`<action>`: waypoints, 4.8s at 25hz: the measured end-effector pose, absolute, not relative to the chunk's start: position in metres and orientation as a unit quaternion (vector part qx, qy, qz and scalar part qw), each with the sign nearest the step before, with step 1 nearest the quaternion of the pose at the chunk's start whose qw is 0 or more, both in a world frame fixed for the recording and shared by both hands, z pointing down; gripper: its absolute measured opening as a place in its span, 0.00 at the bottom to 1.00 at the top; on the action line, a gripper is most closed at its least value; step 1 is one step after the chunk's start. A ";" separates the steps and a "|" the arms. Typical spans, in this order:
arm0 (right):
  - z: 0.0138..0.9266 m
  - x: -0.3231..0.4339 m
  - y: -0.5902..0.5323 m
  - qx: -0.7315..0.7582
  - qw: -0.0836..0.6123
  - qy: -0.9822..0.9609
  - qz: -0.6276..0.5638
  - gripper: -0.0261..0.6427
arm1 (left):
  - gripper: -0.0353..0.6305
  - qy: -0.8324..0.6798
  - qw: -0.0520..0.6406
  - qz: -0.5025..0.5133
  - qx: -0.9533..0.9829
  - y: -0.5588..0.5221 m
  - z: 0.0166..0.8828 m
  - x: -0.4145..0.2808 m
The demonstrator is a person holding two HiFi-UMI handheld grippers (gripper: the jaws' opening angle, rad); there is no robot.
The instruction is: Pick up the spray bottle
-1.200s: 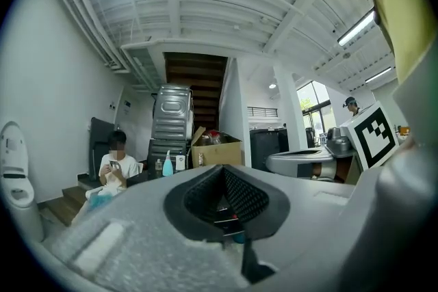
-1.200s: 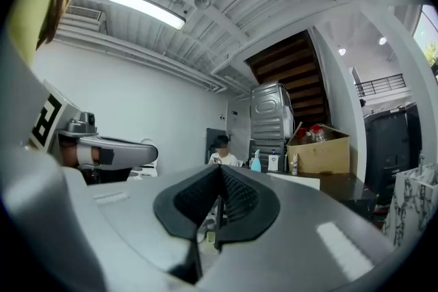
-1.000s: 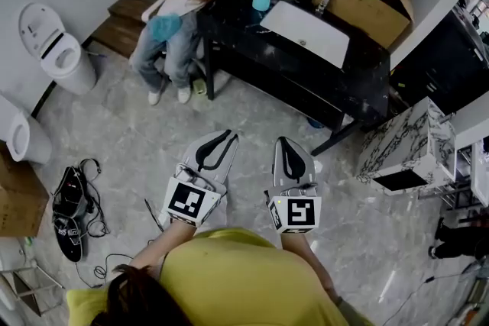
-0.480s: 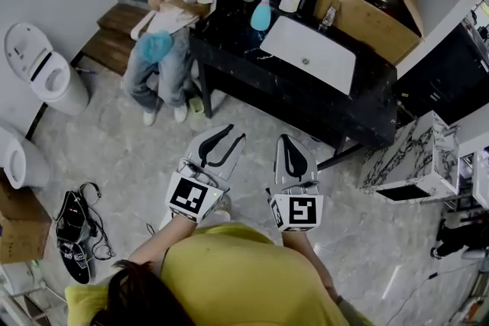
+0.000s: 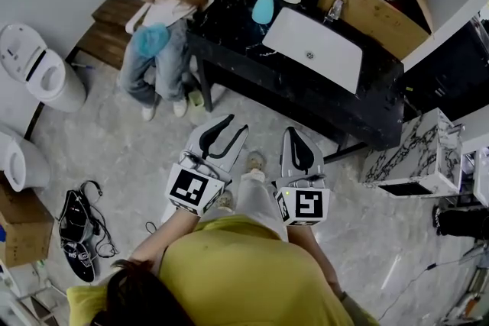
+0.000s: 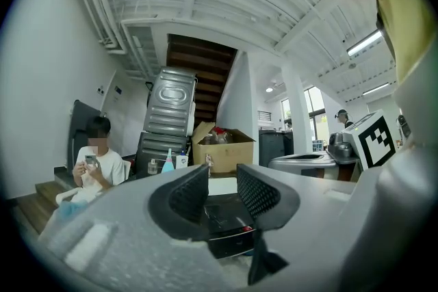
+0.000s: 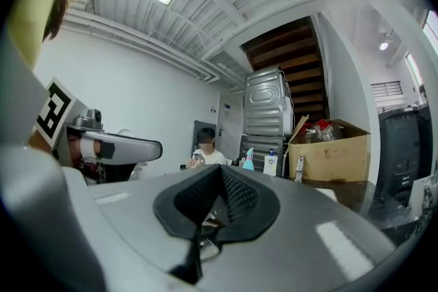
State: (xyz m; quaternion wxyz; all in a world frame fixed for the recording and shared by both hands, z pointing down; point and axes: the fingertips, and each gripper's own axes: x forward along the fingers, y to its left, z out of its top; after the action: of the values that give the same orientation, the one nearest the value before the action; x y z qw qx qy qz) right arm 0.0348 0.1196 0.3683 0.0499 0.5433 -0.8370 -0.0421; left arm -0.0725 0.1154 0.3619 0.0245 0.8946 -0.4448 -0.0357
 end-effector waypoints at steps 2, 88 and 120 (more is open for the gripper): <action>0.370 0.034 0.106 0.542 0.049 -0.838 -0.041 0.04 | 0.25 -0.444 0.027 -0.035 0.895 0.103 0.365 -0.072; 0.457 0.072 -0.382 0.537 0.126 -0.834 0.010 0.04 | 0.72 -0.385 0.113 0.189 0.896 -0.450 0.556 0.003; 0.426 0.088 -0.378 0.550 0.101 -0.828 -0.031 0.04 | 0.65 -0.427 0.093 0.126 0.891 -0.432 0.445 -0.012</action>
State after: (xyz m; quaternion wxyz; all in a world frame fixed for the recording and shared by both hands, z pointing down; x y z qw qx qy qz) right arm 0.0884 -0.3779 0.4258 0.1014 0.5499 -0.8285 -0.0309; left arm -0.0119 -0.4318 0.4449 0.0930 0.8907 -0.4268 0.1260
